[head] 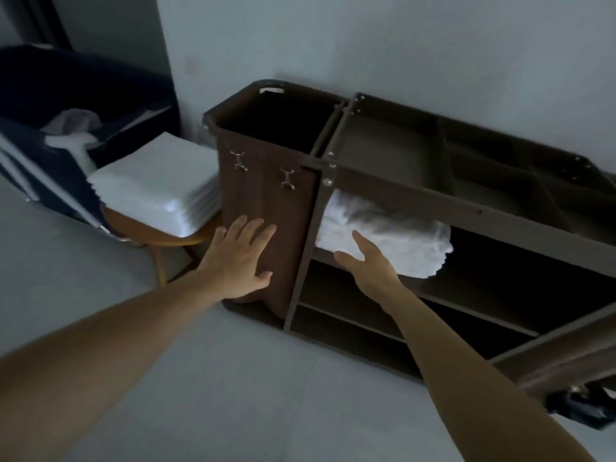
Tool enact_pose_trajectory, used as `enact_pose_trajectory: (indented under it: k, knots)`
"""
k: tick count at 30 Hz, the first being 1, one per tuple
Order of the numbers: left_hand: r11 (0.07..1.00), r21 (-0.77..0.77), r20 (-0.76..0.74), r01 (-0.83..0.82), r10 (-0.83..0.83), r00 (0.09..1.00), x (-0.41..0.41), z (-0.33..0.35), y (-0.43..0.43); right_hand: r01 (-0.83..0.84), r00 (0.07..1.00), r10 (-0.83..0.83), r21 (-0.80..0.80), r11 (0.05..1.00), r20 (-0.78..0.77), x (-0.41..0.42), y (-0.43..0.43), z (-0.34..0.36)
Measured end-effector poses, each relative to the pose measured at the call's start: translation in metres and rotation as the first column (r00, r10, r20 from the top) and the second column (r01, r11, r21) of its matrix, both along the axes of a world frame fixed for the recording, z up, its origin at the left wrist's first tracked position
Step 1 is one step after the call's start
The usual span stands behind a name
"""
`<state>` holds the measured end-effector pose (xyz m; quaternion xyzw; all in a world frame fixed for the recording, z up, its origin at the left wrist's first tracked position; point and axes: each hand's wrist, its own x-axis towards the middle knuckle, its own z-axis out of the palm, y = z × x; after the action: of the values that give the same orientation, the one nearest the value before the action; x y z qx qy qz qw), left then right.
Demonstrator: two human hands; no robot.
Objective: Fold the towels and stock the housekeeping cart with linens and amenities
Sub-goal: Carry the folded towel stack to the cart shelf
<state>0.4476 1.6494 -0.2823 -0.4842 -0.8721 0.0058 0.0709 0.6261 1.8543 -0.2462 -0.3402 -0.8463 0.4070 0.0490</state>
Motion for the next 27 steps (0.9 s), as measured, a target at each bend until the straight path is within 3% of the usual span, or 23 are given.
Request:
enact_pose_trajectory:
  k: [6, 15, 21, 27]
  knots:
    - [0.98, 0.046, 0.007, -0.191, 0.191, 0.982, -0.06, 0.03, -0.102, -0.244, 0.969, 0.242, 0.021, 0.97, 0.05, -0.087, -0.083, 0.025]
    - [0.932, 0.076, 0.03, -0.354, 0.352, 0.935, -0.172, 0.019, -0.16, -0.408, 0.913, 0.407, 0.026, 0.913, 0.029, -0.246, -0.139, 0.019]
    - [0.908, 0.017, 0.037, -0.418, 0.417, 0.908, -0.294, 0.023, -0.155, -0.443, 0.896, 0.444, -0.05, 0.895, 0.022, -0.381, -0.144, 0.003]
    - [0.886, -0.034, 0.083, -0.463, 0.464, 0.882, -0.412, 0.03, -0.141, -0.361, 0.929, 0.368, -0.114, 0.925, 0.045, -0.498, -0.125, -0.005]
